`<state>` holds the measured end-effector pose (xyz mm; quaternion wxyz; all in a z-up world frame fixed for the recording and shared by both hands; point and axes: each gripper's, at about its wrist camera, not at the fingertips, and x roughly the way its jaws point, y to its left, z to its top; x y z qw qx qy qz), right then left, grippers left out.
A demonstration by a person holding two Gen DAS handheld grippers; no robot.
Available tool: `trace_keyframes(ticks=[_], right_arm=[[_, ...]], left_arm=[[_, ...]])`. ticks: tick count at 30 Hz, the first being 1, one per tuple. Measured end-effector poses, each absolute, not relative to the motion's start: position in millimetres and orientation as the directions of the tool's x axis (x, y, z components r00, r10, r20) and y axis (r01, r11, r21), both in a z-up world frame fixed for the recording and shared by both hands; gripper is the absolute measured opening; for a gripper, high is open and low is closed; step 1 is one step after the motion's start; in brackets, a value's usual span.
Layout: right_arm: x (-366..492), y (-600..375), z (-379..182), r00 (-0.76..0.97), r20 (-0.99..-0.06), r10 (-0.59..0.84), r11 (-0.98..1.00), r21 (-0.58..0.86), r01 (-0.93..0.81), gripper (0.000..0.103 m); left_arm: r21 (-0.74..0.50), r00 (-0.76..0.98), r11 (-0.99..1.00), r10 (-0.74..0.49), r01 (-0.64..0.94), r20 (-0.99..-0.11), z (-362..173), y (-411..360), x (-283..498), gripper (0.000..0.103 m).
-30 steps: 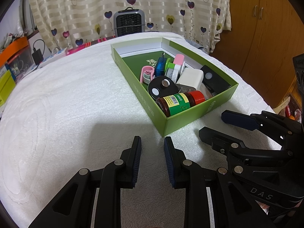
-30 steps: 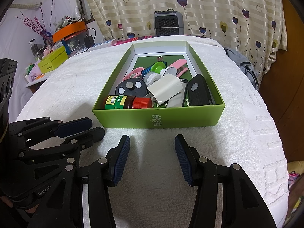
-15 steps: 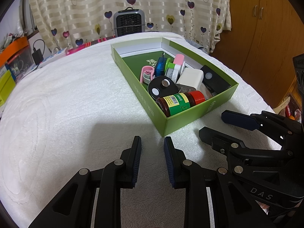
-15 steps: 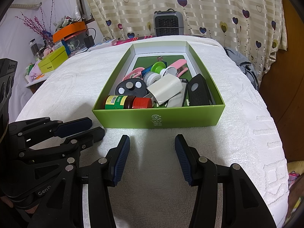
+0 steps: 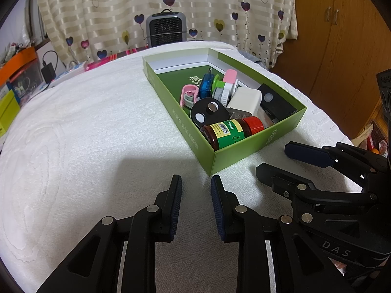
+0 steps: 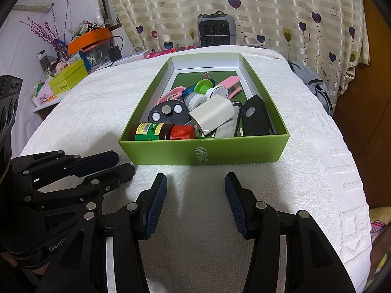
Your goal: Organize rigid objects
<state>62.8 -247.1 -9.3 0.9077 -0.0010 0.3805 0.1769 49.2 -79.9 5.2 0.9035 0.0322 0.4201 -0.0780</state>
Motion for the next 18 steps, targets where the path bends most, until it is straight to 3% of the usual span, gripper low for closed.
trace_keyframes(ticks=[18], right_arm=[[62.8, -247.4, -9.2, 0.648, -0.691, 0.320, 0.937, 0.133, -0.322, 0.051]], left_arm=[[-0.007, 0.635, 0.986, -0.114, 0.168, -0.764, 5.1, -79.5, 49.5, 0.024]])
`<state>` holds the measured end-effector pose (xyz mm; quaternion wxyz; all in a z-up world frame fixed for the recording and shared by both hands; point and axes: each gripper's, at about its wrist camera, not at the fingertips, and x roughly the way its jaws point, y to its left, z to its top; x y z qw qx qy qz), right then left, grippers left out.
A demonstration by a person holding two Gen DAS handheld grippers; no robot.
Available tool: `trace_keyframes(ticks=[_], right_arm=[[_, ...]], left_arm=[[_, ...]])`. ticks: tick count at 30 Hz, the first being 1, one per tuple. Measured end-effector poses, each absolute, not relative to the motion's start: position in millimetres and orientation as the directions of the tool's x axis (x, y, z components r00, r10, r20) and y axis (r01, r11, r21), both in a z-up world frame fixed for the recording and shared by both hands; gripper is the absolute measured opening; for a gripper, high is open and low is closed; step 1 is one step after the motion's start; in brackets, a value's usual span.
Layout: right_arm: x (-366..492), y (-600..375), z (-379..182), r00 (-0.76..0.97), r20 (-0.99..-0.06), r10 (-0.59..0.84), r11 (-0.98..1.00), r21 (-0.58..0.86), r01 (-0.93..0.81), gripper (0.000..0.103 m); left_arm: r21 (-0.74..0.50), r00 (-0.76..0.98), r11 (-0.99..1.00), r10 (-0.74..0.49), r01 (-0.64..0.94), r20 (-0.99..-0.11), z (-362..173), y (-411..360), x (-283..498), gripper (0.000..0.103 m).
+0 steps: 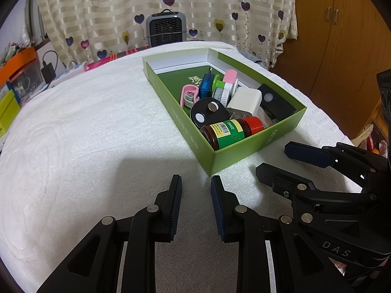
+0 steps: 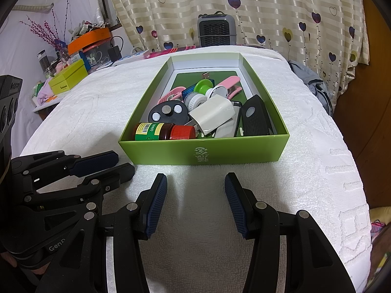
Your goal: Organize rigid objects
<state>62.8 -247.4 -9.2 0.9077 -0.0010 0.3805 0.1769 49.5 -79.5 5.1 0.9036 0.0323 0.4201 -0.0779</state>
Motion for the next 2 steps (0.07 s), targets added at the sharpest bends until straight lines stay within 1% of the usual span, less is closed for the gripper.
trace_keyframes(ticks=[2], right_arm=[[62.7, -247.2, -9.0, 0.648, -0.691, 0.320, 0.937, 0.133, -0.322, 0.051]], left_arm=[[-0.007, 0.635, 0.986, -0.114, 0.168, -0.764, 5.1, -79.8, 49.4, 0.024]])
